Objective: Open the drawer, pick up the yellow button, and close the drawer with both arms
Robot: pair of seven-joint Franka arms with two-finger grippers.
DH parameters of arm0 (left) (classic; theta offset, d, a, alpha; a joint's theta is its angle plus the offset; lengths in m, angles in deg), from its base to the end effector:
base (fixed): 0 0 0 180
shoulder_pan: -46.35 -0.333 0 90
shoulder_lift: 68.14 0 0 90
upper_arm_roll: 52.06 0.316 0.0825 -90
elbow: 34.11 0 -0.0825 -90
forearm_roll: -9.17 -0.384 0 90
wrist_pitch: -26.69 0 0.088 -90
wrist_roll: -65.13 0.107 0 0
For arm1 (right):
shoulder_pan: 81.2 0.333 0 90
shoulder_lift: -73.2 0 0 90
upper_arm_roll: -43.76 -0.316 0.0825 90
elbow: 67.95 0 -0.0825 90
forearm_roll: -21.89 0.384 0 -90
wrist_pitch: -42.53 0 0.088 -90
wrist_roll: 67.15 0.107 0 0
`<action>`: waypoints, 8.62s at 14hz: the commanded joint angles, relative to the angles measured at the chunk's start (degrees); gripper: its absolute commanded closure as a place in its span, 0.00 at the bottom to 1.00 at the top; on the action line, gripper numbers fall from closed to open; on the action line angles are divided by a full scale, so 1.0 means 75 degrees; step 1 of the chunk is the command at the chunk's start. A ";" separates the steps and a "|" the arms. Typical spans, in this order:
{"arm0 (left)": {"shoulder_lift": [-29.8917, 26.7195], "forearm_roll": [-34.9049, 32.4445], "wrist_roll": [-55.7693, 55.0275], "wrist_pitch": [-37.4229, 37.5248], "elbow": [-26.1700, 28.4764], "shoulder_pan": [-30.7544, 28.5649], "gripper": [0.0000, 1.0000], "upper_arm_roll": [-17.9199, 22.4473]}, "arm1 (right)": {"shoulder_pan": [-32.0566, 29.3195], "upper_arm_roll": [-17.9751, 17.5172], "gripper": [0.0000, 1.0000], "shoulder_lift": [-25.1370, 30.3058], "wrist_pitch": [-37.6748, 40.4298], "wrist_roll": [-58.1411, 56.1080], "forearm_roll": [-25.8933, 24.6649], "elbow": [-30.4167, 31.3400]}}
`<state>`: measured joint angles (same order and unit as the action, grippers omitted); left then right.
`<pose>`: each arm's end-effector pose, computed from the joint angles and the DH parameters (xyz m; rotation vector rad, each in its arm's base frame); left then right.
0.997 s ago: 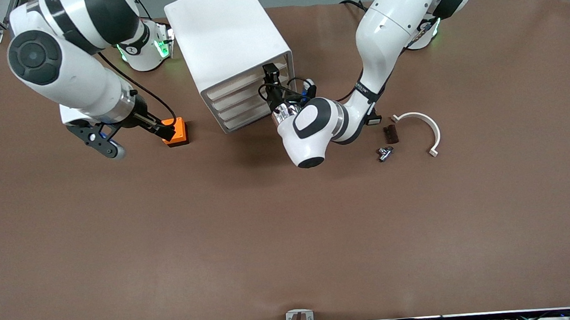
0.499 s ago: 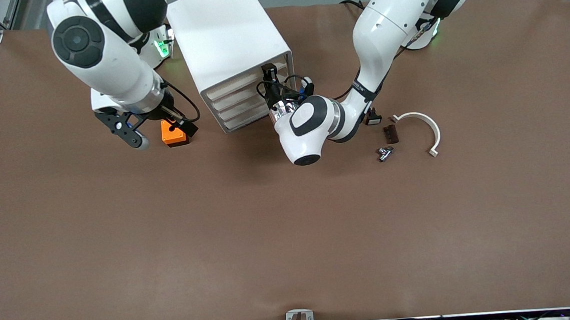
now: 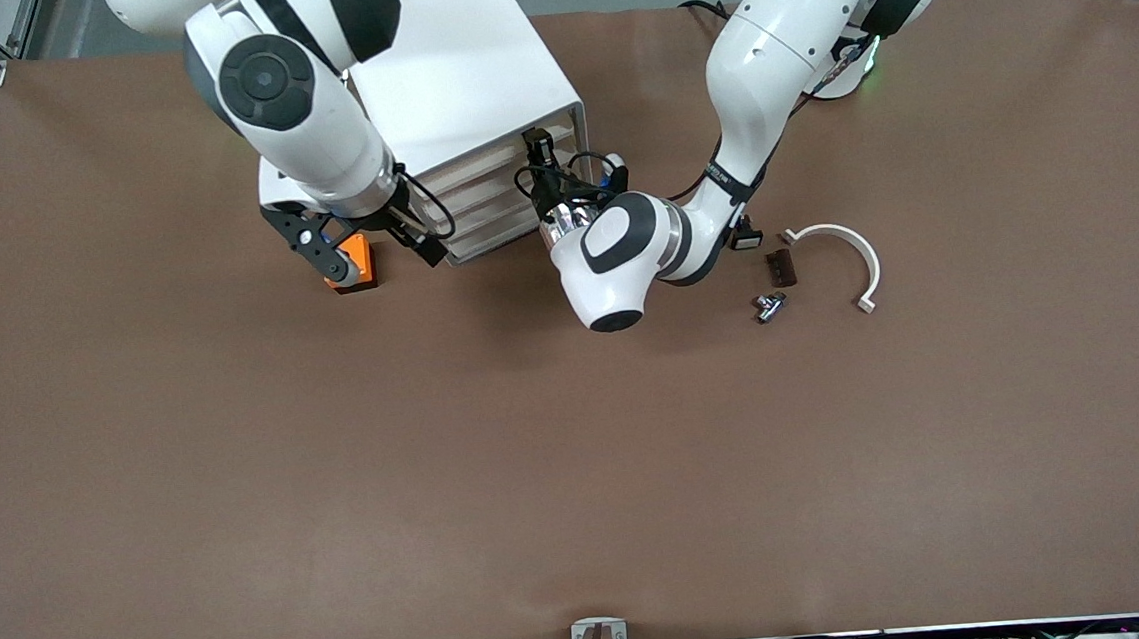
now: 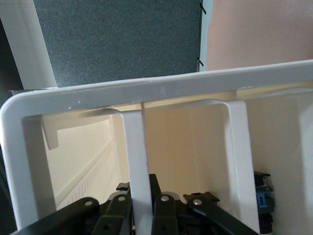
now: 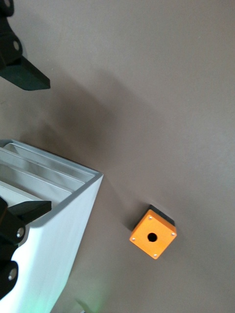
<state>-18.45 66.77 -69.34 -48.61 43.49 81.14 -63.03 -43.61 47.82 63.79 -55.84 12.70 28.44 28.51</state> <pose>0.4073 -0.5284 0.2413 -1.2166 -1.5102 1.3881 0.4916 0.3413 0.4887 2.8158 -1.2445 -0.2396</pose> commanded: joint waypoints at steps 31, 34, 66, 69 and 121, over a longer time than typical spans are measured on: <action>0.0231 0.0417 0.0596 -0.0191 -0.0081 -0.1954 0.18 0.0034 | 0.2276 0.0020 0.00 -0.1041 -0.1883 0.2653 0.0555 0.0357; 0.0231 0.0452 0.1112 -0.0344 -0.0104 -0.2001 0.00 0.0034 | 0.2406 0.0032 0.00 -0.1147 -0.1861 0.2806 0.0508 0.0357; -0.1480 -0.5450 0.9645 -0.3295 -0.1065 -0.1287 0.00 0.0315 | 0.2289 0.0091 0.00 -0.0913 -0.1017 0.2314 0.0098 0.0322; -0.1679 -0.6623 0.9633 -0.3893 -0.0925 -0.1088 0.00 0.0163 | 0.2300 0.0091 0.00 -0.0913 -0.1017 0.2314 0.0110 0.0322; -0.2007 -0.8360 0.7712 -0.4070 -0.0233 -0.0056 0.00 -0.0529 | -0.4624 0.0114 0.99 -0.0796 0.0133 -0.8793 -0.1413 -0.0323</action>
<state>-31.98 5.61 -10.49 -79.49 40.31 80.06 -66.90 -76.46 49.80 56.88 -52.91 -50.06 20.04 24.36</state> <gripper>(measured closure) 0.000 0.586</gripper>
